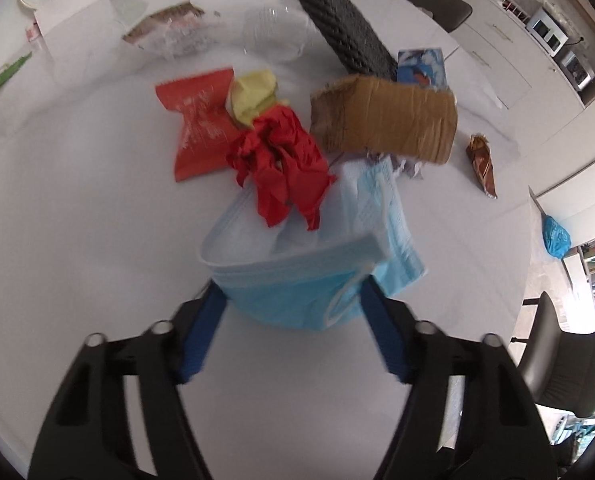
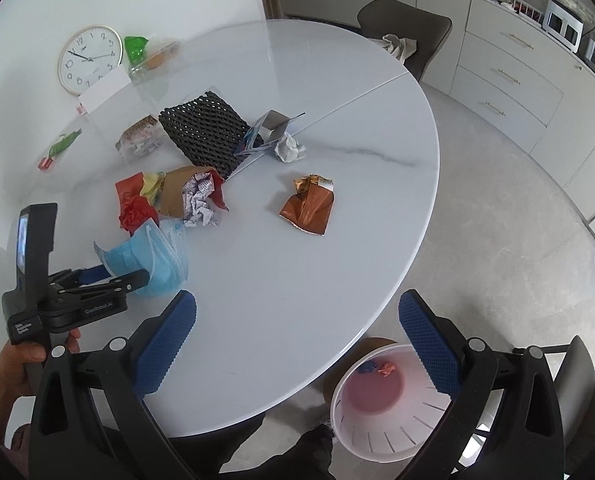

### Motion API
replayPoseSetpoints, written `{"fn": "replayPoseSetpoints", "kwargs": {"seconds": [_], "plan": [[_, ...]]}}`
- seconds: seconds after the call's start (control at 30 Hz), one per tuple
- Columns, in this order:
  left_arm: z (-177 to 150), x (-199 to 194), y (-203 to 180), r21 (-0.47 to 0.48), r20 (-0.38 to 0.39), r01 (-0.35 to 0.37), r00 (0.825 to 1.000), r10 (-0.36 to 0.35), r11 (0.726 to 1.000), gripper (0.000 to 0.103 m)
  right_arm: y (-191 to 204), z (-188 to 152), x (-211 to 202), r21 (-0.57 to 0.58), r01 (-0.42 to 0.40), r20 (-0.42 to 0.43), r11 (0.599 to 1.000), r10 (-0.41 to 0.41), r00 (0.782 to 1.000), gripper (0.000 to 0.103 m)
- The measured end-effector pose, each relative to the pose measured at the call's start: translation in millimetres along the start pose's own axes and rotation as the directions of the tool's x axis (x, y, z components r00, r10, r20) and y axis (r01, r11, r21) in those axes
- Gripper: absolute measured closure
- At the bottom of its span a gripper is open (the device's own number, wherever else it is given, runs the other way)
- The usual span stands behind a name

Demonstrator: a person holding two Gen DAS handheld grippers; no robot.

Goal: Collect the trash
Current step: 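Grasp the blue face mask with the left tool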

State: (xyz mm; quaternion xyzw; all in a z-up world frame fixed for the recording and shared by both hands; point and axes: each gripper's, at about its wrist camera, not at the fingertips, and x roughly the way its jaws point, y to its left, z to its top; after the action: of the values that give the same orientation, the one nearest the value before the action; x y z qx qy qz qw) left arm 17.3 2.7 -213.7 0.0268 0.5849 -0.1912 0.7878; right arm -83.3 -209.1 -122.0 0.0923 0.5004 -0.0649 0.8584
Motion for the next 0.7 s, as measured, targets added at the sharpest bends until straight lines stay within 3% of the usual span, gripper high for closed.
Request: {"fn": "replayPoseSetpoints", "kwargs": {"seconds": [0.27, 0.37, 0.47, 0.67, 0.7], "plan": [[-5.2, -2.6, 2.8, 0.002, 0.014, 0.047, 0.999, -0.047, 0.999, 0.08, 10.7, 6.7, 4.5, -0.05, -0.023, -0.009, 0.998, 0.023, 1.0, 0.002], [-9.8, -8.8, -0.8, 0.06, 0.015, 0.046, 0.999, -0.047, 0.997, 0.085, 24.8, 14.3, 3.9, -0.11, -0.066, -0.004, 0.992, 0.066, 0.998, 0.002], [-16.7, -13.5, -1.2, 0.105, 0.011, 0.04, 0.999, -0.042, 0.994, 0.085, 53.6, 29.6, 5.3, -0.192, -0.168, -0.007, 0.967, 0.17, 0.985, 0.003], [-27.2, -26.1, 9.4, 0.147, 0.022, 0.044, 0.999, -0.048, 0.988, 0.085, 133.8, 54.7, 52.1, -0.321, -0.34, -0.121, 0.884, 0.318, 0.94, 0.025], [-27.7, -27.3, 10.3, 0.15, 0.025, 0.042, 0.999, -0.046, 0.988, 0.085, 146.1, 56.2, 63.8, -0.331, -0.351, -0.142, 0.876, 0.321, 0.936, 0.034]]}}
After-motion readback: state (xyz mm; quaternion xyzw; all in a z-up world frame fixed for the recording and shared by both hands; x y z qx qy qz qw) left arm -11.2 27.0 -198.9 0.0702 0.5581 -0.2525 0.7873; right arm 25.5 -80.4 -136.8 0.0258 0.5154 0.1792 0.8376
